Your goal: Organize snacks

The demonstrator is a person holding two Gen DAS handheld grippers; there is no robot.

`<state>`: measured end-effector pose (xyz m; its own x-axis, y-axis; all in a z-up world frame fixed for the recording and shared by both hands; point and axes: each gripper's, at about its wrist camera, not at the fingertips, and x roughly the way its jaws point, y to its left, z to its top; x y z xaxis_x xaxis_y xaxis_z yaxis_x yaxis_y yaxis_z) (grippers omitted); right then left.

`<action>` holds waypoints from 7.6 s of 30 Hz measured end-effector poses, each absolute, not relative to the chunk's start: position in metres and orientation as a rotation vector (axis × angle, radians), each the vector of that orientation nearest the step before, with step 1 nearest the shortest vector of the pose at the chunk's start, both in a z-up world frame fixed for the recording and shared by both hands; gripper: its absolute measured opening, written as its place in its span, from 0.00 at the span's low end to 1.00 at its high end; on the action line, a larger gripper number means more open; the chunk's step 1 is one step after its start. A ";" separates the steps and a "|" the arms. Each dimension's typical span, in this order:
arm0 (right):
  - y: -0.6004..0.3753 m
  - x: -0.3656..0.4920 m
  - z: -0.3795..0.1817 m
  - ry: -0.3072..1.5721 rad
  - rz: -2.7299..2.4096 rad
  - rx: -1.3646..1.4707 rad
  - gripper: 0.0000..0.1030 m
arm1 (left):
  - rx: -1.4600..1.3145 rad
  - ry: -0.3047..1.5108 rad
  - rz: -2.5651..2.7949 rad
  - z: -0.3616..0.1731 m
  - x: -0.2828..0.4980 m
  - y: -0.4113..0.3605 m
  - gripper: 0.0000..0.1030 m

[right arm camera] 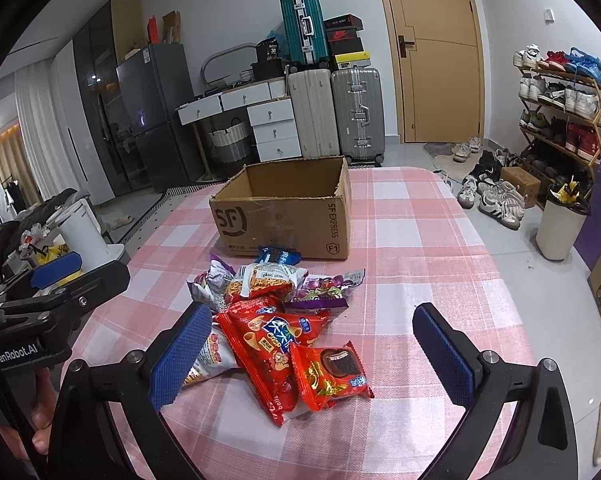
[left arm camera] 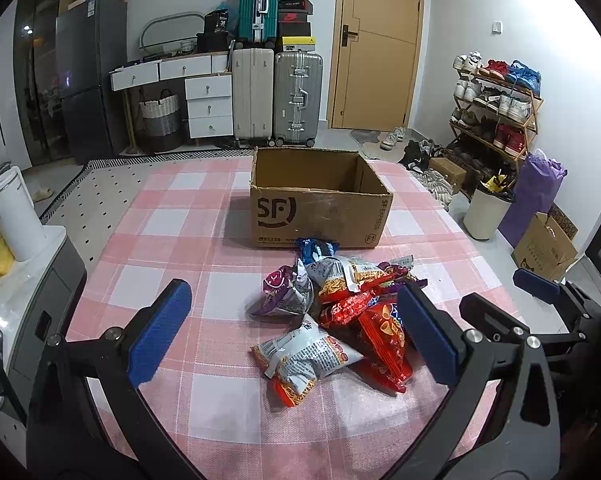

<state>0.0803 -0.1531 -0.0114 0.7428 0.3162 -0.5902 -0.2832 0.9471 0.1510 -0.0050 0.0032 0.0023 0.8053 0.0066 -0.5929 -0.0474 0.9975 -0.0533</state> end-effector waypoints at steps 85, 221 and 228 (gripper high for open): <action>-0.109 0.177 -0.121 0.921 0.589 0.197 0.99 | -0.237 0.827 -0.022 -0.098 0.069 0.073 0.99; -0.134 0.205 0.027 0.603 0.698 0.221 0.60 | -0.140 0.713 -0.305 0.049 0.169 0.066 0.51; -0.120 0.248 0.047 0.614 0.691 0.200 0.60 | -0.157 0.742 -0.256 0.062 0.222 0.081 0.51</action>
<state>0.2478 -0.1198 0.0470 0.6036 0.6493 -0.4626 -0.5354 0.7601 0.3682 0.2219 0.0810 0.0617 0.7080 -0.2846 -0.6463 0.1741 0.9573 -0.2308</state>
